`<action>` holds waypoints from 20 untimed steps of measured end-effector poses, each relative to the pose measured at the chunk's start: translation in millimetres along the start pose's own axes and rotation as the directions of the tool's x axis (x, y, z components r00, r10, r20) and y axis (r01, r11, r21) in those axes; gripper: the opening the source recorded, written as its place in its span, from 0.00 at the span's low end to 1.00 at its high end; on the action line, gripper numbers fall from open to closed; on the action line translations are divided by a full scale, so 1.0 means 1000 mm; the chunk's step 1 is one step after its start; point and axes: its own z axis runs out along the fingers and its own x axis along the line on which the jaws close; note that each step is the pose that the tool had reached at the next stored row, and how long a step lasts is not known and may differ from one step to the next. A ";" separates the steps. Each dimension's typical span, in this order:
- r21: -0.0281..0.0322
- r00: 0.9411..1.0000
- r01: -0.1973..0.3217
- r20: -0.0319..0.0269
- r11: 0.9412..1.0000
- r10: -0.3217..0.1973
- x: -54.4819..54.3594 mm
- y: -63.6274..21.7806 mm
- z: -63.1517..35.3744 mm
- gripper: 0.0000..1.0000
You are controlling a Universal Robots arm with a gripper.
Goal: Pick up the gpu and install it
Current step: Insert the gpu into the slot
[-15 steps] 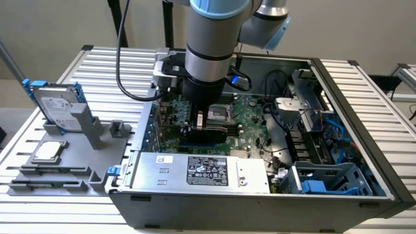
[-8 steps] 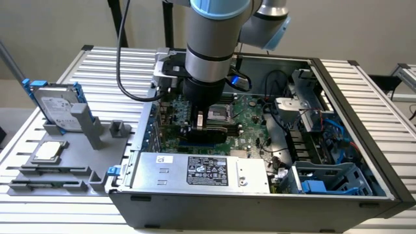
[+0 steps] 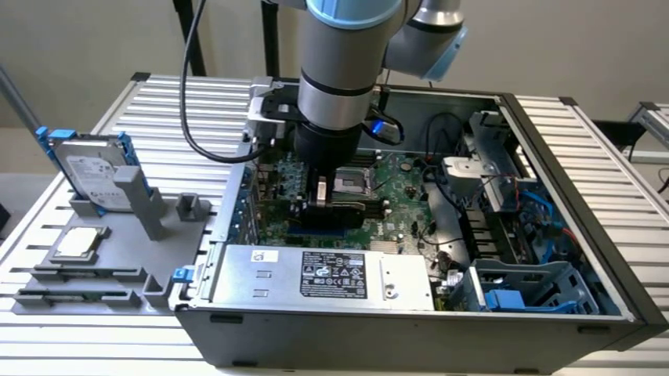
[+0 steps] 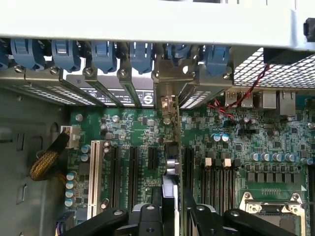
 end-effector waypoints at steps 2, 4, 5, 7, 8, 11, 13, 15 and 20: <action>-0.001 1.000 0.000 0.000 1.000 0.000 0.000 0.0000 0.0000 0.27; -0.002 1.000 0.000 -0.001 1.000 0.000 0.001 -0.0001 0.0001 0.27; -0.002 1.000 0.000 0.000 1.000 0.000 0.002 -0.0001 0.0001 0.27; -0.003 1.000 0.000 -0.001 1.000 0.000 0.004 0.0000 -0.0004 0.27; -0.004 1.000 0.000 -0.001 1.000 0.000 0.004 0.0000 -0.0006 0.27; -0.005 1.000 -0.001 -0.003 1.000 0.001 0.004 0.0001 -0.0008 0.27; -0.005 1.000 -0.001 -0.004 1.000 0.001 0.004 0.0000 -0.0009 0.27; -0.005 1.000 -0.001 -0.006 1.000 0.001 0.004 -0.0001 -0.0008 0.27; -0.005 1.000 -0.001 -0.007 1.000 0.001 0.004 -0.0023 -0.0002 0.27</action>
